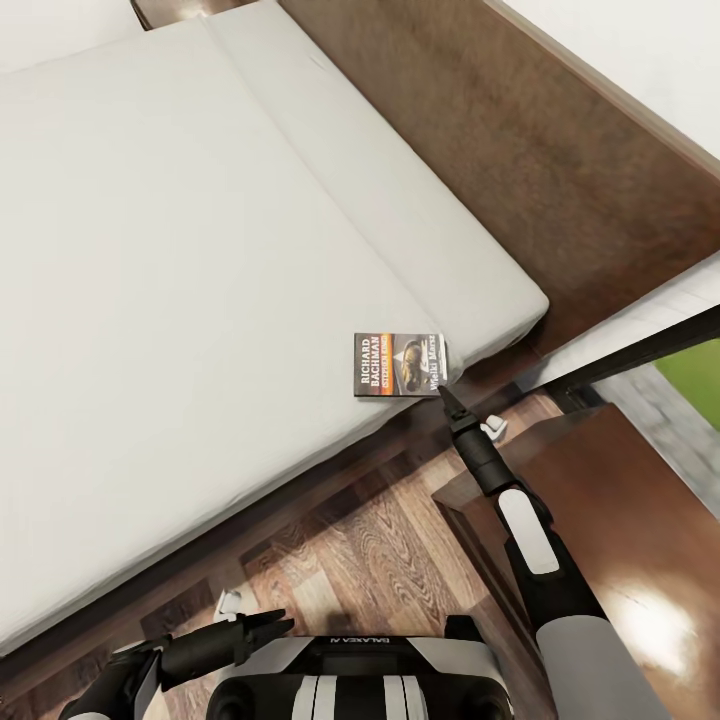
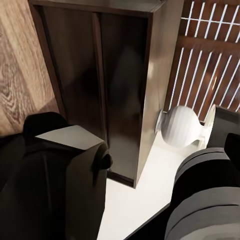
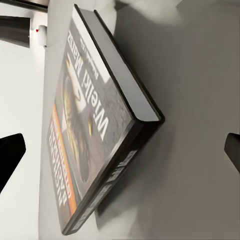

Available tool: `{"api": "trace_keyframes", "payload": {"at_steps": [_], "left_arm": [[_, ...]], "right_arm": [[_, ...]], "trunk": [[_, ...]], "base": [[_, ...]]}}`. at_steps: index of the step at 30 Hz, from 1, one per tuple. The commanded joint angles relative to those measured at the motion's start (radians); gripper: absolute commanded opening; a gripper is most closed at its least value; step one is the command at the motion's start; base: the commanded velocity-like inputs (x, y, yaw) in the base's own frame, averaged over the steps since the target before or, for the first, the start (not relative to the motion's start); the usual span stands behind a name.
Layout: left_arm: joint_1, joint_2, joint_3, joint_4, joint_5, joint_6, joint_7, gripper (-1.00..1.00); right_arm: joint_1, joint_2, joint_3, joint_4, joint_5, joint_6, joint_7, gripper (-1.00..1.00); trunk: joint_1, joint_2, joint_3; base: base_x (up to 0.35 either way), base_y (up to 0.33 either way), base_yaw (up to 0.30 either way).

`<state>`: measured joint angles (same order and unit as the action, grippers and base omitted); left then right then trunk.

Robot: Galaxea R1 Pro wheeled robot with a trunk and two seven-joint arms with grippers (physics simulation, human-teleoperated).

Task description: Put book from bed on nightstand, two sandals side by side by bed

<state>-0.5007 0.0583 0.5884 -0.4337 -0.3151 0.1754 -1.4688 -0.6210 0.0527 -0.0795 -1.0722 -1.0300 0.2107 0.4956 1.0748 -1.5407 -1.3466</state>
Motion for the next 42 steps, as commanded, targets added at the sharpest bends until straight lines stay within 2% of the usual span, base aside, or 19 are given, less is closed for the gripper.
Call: {"api": "trace_keyframes", "payload": {"at_steps": [1, 28, 42], "left_arm": [[-0.001, -0.001, 0.008, 0.000, -0.010, 0.010, -0.007, 1.00], [-0.001, -0.001, 0.008, 0.000, -0.010, 0.010, -0.006, 1.00], [-0.001, -0.002, 0.008, 0.000, -0.010, 0.010, -0.005, 1.00]], "right_arm": [[0.000, 0.001, -0.003, 0.000, -0.010, 0.010, 0.003, 1.00], [0.000, 0.001, -0.003, 0.003, -0.010, 0.010, 0.003, 1.00], [0.000, 0.001, -0.003, 0.003, -0.010, 0.010, 0.003, 1.00]], "trunk": [[0.000, 0.000, 0.000], [0.000, 0.000, 0.000], [0.000, 0.000, 0.000]], "base": [[0.000, 0.176, 0.000], [0.000, 0.021, 0.000], [0.070, 0.000, 0.000]]}}
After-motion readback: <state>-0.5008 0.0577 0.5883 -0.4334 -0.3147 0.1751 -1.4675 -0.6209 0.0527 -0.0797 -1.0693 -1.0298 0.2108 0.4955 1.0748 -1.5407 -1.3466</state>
